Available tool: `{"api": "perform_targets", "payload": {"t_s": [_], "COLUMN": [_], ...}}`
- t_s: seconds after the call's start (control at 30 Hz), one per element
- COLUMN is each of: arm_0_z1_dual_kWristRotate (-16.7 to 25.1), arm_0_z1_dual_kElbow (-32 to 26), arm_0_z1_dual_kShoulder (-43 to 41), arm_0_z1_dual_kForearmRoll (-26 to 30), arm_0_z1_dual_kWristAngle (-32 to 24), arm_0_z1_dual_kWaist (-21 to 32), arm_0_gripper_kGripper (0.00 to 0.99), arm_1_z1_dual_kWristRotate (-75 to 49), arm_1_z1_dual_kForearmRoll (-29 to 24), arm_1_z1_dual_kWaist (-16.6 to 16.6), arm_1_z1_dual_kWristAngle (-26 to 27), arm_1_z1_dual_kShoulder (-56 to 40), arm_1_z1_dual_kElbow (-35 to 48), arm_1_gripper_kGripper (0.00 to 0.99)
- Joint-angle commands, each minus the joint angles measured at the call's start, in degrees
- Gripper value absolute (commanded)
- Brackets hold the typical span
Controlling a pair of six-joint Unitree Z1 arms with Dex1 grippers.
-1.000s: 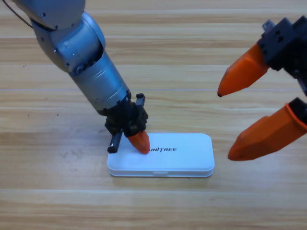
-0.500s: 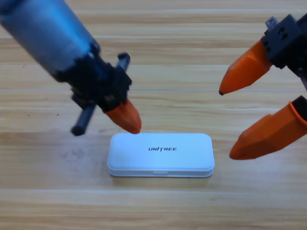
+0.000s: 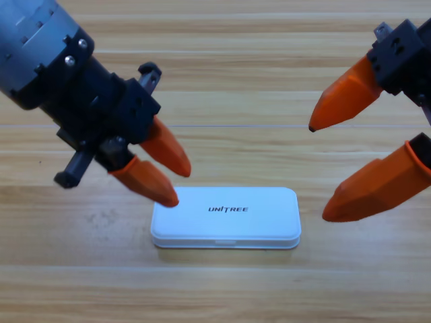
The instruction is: Clean up eraser and pencils
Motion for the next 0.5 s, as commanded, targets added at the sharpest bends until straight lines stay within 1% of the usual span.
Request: {"api": "perform_targets", "payload": {"t_s": [0.03, 0.5], "arm_0_z1_dual_kWristRotate": [-0.5, -1.0], "arm_0_z1_dual_kElbow": [0.6, 0.6], "arm_0_z1_dual_kShoulder": [1.8, 1.9], "arm_0_z1_dual_kForearmRoll": [0.1, 0.1], "arm_0_z1_dual_kWristAngle": [-0.4, -0.6], "arm_0_z1_dual_kWaist": [-1.1, -1.1], "arm_0_gripper_kGripper": [0.990, 0.990], "arm_1_z1_dual_kWristRotate": [0.7, 0.8], "arm_1_z1_dual_kForearmRoll": [-0.7, -0.7], "arm_1_z1_dual_kWaist": [0.1, 0.1], "arm_1_z1_dual_kWristAngle": [-0.6, -1.0], "arm_1_z1_dual_kShoulder": [-1.3, -1.4], "arm_1_z1_dual_kElbow": [1.2, 1.2], "arm_1_gripper_kGripper": [0.990, 0.990]}}
